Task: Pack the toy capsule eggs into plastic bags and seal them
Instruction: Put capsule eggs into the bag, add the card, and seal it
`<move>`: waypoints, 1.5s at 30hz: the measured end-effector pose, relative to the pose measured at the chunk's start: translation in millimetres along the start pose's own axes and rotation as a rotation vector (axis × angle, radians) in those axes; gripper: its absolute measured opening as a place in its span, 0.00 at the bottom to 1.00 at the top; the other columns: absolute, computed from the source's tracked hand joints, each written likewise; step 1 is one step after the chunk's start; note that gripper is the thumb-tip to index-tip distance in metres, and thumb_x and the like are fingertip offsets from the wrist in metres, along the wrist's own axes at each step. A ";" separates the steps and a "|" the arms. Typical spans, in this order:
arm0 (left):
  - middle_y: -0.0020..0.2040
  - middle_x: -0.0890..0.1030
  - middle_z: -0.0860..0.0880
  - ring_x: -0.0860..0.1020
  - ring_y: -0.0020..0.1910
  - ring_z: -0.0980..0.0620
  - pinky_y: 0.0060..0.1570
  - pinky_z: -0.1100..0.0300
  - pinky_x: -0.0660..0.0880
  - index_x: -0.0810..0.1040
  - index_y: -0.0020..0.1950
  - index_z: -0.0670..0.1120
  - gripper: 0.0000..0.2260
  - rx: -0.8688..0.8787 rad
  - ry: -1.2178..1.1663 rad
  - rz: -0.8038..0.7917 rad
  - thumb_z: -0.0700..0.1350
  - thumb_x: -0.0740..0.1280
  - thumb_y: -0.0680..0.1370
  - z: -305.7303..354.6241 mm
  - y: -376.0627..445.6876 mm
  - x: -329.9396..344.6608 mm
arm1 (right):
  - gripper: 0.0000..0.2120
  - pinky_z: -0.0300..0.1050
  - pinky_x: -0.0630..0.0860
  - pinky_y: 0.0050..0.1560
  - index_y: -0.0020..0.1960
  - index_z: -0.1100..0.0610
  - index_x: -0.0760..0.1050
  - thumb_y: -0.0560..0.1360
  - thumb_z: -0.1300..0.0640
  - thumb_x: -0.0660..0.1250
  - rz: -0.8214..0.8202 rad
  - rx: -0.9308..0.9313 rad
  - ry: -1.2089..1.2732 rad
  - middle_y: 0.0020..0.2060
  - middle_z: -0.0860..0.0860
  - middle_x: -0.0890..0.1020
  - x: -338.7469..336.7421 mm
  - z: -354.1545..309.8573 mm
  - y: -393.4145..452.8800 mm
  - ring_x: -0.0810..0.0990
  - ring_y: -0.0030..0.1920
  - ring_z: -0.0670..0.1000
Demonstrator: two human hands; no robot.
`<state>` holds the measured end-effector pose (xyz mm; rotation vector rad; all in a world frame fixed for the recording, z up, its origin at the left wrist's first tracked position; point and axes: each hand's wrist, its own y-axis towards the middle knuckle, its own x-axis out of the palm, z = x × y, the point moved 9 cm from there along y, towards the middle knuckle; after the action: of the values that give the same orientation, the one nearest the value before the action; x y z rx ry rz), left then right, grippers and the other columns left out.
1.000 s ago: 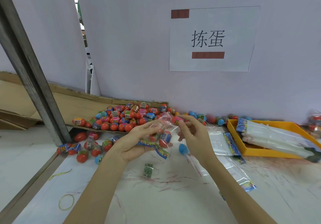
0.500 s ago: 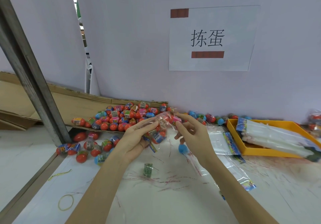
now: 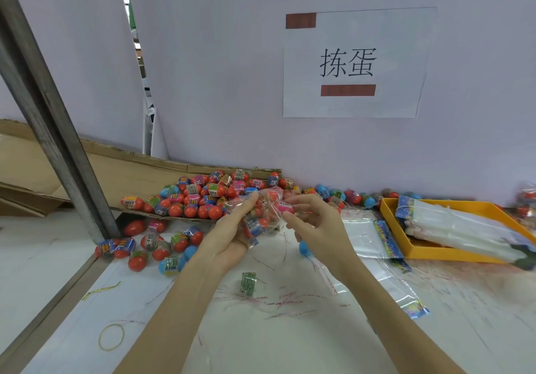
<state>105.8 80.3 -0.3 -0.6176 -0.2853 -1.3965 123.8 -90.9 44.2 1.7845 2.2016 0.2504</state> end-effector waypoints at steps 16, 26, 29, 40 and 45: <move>0.62 0.85 0.39 0.84 0.62 0.42 0.56 0.49 0.84 0.85 0.64 0.43 0.19 0.075 -0.048 -0.050 0.43 0.78 0.74 3.7 -4.6 7.1 | 0.08 0.37 0.82 0.48 0.54 0.45 0.83 0.76 0.47 0.75 -0.064 -0.076 -0.077 0.46 0.41 0.87 11.1 -5.2 -4.5 0.86 0.48 0.44; 0.64 0.85 0.42 0.83 0.63 0.44 0.64 0.46 0.81 0.84 0.66 0.45 0.22 0.079 -0.002 -0.074 0.47 0.78 0.73 4.7 -4.8 11.0 | 0.02 0.39 0.80 0.51 0.50 0.49 0.84 0.79 0.55 0.73 0.002 -0.110 -0.173 0.44 0.40 0.85 1.3 -10.5 -2.5 0.83 0.49 0.43; 0.61 0.86 0.44 0.86 0.57 0.45 0.49 0.50 0.85 0.88 0.59 0.49 0.16 0.105 0.104 -0.085 0.44 0.79 0.72 11.4 -3.8 7.6 | 0.03 0.33 0.75 0.52 0.50 0.53 0.82 0.80 0.60 0.71 0.046 -0.243 -0.375 0.45 0.37 0.82 -5.2 -20.6 -3.6 0.79 0.51 0.42; 0.53 0.88 0.50 0.86 0.54 0.51 0.55 0.56 0.82 0.85 0.61 0.47 0.20 0.353 0.541 0.005 0.52 0.79 0.72 21.3 -12.7 13.4 | 0.02 0.41 0.73 0.56 0.51 0.56 0.83 0.80 0.60 0.71 0.078 -0.686 -0.791 0.47 0.47 0.83 6.2 -48.9 -21.7 0.74 0.52 0.52; 0.50 0.89 0.48 0.87 0.50 0.50 0.47 0.60 0.83 0.86 0.57 0.46 0.08 0.399 0.487 0.048 0.44 0.75 0.78 24.9 -10.8 6.4 | 0.05 0.43 0.73 0.54 0.54 0.55 0.83 0.80 0.55 0.72 0.133 -0.644 -0.832 0.48 0.49 0.82 -0.6 -47.6 -18.9 0.74 0.51 0.52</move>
<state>100.6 88.3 25.9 0.0492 -0.1487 -1.3482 90.6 -93.1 83.1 1.3193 1.2332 0.1693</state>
